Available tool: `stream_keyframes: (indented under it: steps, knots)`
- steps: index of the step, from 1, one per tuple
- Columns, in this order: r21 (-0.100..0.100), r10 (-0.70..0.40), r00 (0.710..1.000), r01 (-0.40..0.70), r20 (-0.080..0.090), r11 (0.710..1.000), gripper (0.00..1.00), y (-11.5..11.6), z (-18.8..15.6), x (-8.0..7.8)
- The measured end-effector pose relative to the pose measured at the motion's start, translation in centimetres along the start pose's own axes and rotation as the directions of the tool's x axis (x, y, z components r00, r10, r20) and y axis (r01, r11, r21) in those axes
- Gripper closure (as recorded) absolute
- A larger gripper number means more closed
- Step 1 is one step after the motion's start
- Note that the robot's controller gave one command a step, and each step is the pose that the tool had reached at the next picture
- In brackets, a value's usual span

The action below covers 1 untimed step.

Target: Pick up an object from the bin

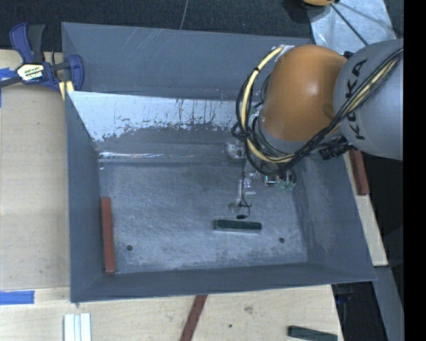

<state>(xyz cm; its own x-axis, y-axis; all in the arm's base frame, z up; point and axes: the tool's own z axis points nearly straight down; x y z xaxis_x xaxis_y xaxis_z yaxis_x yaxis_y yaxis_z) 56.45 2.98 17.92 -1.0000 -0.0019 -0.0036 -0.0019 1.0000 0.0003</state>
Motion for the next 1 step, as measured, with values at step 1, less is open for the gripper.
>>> stream_keyframes:
  steps: [1]
  knots:
    - [-0.001,0.04,0.999,-0.04,0.007,0.999,0.0,-1.9,4.45,2.0]
